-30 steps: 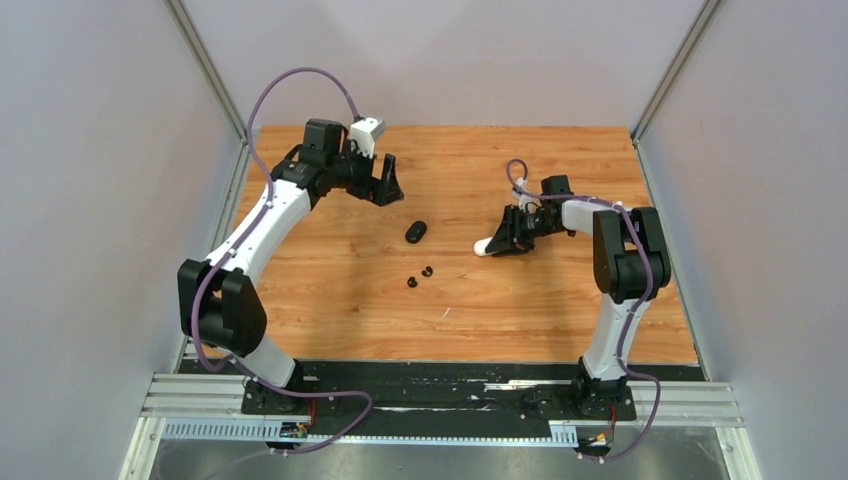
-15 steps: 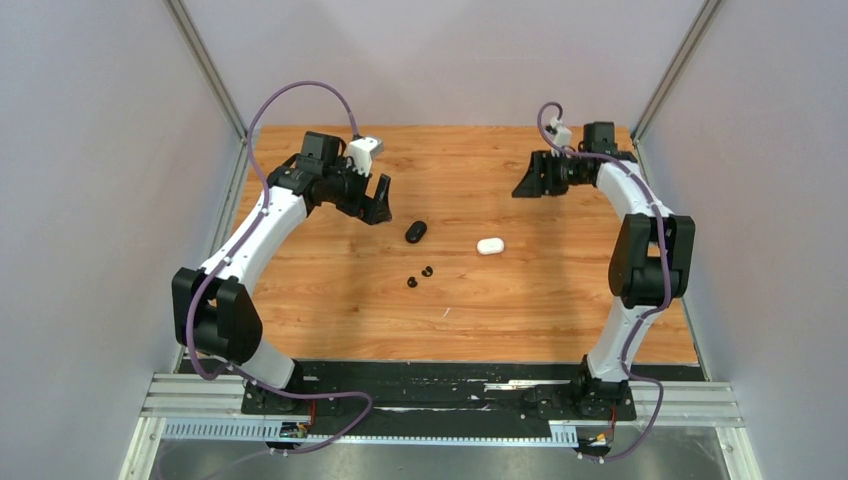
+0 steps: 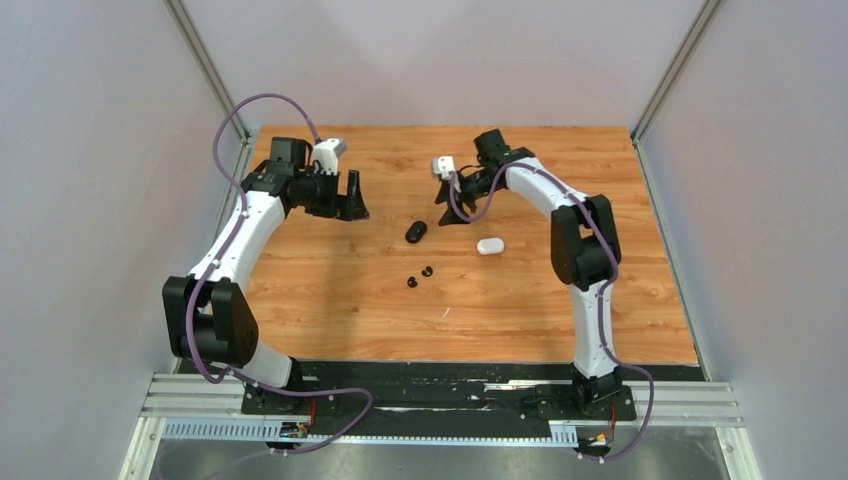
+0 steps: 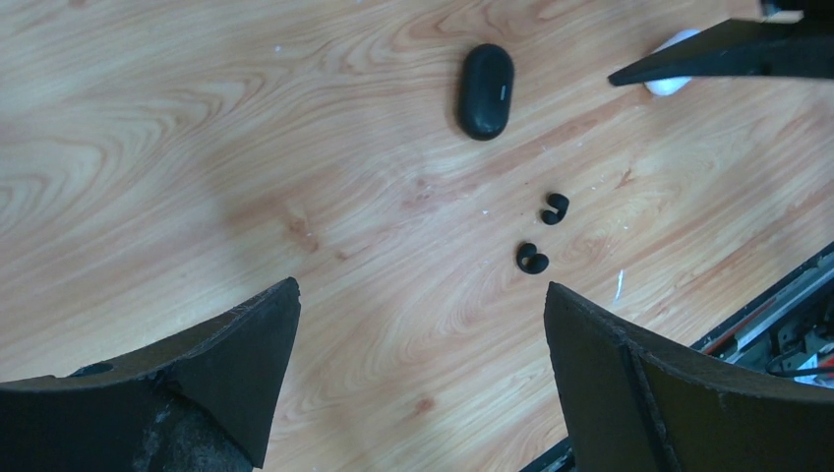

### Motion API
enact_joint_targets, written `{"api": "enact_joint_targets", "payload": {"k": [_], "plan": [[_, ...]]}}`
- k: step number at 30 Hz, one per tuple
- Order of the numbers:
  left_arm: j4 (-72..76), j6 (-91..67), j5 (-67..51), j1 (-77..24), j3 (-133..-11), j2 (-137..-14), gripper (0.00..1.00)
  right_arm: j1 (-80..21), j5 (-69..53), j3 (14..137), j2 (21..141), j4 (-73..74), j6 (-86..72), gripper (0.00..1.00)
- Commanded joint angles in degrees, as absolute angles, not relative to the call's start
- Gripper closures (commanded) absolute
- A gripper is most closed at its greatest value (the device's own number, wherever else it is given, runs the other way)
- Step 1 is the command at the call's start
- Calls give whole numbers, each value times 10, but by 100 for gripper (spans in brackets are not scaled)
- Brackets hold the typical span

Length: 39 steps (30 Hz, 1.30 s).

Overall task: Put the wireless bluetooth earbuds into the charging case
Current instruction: Pick up the charging case at the center of the board.

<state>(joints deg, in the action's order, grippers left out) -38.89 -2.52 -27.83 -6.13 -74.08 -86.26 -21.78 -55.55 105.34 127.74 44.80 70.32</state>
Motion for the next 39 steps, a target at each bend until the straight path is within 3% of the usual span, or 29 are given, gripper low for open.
{"api": "enact_joint_targets", "payload": {"k": [1, 19, 25, 34, 39], "plan": [[-397, -29, -290, -49, -744, -834, 2, -226, -557, 1111, 1318, 469, 857, 35], [-408, -61, -356, -48, -736, -830, 3, -285, -563, 1181, 1422, 471, 860, 33], [-395, -69, -373, -48, -728, -829, 4, -290, -531, 1208, 1438, 549, 895, 45], [-357, -85, -403, -49, -720, -842, 9, -288, -485, 1215, 1437, 616, 813, 41], [-331, -97, -418, -49, -719, -852, 12, -291, -479, 1209, 1436, 595, 758, 48]]}}
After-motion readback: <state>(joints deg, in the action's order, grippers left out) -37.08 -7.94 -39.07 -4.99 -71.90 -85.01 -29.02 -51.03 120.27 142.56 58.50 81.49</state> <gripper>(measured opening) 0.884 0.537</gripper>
